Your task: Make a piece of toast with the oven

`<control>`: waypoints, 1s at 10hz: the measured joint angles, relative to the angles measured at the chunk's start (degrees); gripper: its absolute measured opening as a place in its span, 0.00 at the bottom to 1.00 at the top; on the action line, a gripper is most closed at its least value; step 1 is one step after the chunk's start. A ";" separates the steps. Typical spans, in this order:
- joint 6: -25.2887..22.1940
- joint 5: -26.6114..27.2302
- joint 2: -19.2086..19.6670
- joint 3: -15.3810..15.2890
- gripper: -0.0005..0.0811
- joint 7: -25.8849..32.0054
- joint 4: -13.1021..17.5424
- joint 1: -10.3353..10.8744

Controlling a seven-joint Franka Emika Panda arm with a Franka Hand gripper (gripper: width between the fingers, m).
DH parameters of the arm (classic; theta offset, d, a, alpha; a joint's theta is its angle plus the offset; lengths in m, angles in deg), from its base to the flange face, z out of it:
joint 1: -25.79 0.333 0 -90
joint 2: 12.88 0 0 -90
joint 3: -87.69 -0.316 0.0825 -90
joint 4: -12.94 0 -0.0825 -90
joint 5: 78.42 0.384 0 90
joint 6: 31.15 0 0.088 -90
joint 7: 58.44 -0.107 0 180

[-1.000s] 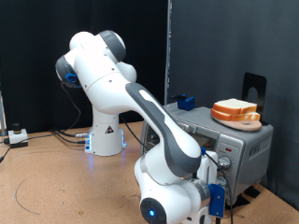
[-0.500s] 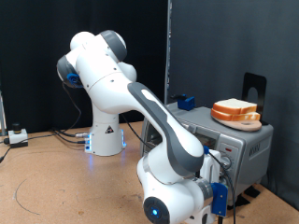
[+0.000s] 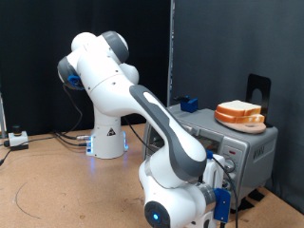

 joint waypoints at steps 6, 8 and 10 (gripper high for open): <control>5.22 7.41 0.05 -2.45 0.12 23.77 -5.96 -4.37; 5.45 8.44 0.05 -2.41 0.12 24.18 -6.38 -4.54; 5.49 8.58 0.05 -2.38 0.12 23.43 -6.42 -4.53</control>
